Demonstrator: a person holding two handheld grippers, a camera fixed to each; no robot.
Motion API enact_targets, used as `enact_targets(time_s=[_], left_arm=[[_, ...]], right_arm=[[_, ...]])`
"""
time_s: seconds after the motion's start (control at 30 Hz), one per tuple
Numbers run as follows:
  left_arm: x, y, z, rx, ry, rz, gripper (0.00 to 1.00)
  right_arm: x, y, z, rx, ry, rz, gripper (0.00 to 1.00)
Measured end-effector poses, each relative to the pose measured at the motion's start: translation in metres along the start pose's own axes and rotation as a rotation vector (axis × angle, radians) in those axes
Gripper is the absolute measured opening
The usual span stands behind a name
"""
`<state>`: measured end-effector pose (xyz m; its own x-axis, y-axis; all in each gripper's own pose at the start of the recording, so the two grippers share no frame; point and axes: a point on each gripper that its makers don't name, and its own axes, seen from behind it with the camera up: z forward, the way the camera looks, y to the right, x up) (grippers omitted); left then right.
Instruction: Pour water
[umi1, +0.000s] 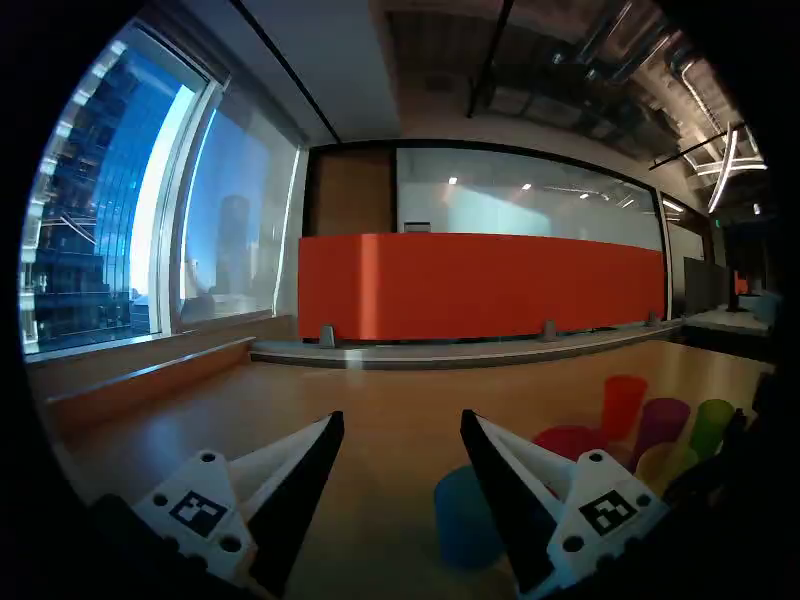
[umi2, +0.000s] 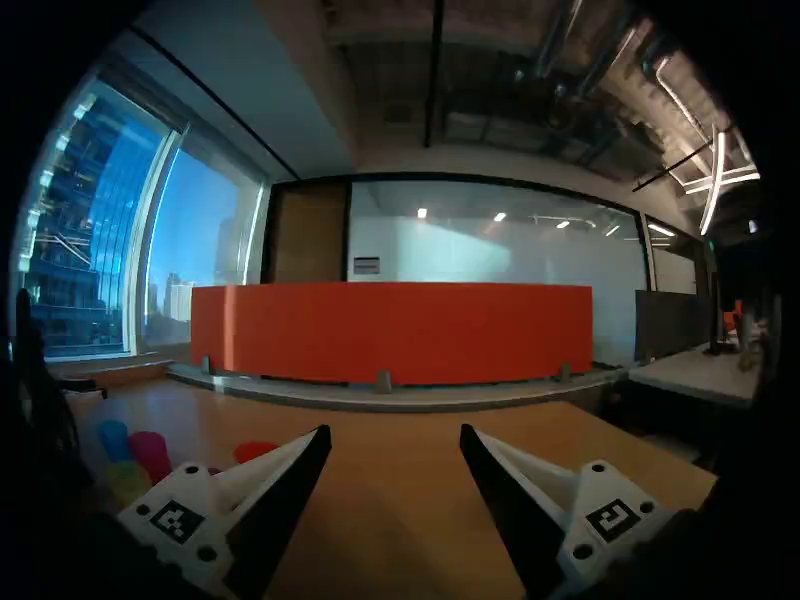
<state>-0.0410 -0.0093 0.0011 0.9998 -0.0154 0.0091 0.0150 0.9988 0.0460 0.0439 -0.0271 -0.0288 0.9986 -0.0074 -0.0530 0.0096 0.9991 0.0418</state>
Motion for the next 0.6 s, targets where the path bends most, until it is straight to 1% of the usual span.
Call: enact_targets(time_s=[0.2, 0.47, 0.6], left_arm=[[0.0, 0.0, 0.0, 0.0, 0.0, -0.001, 0.86], [0.0, 0.0, 0.0, 0.0, 0.0, 0.0, 0.86], [0.0, 0.0, 0.0, 0.0, 0.0, -0.001, 0.86]], right_arm=[[-0.007, 0.002, 0.008, -0.009, 0.003, -0.007, 1.0], [-0.018, 0.002, 0.024, -0.028, 0.004, -0.025, 1.0], [-0.023, 0.001, 0.028, -0.032, 0.009, -0.024, 1.0]])
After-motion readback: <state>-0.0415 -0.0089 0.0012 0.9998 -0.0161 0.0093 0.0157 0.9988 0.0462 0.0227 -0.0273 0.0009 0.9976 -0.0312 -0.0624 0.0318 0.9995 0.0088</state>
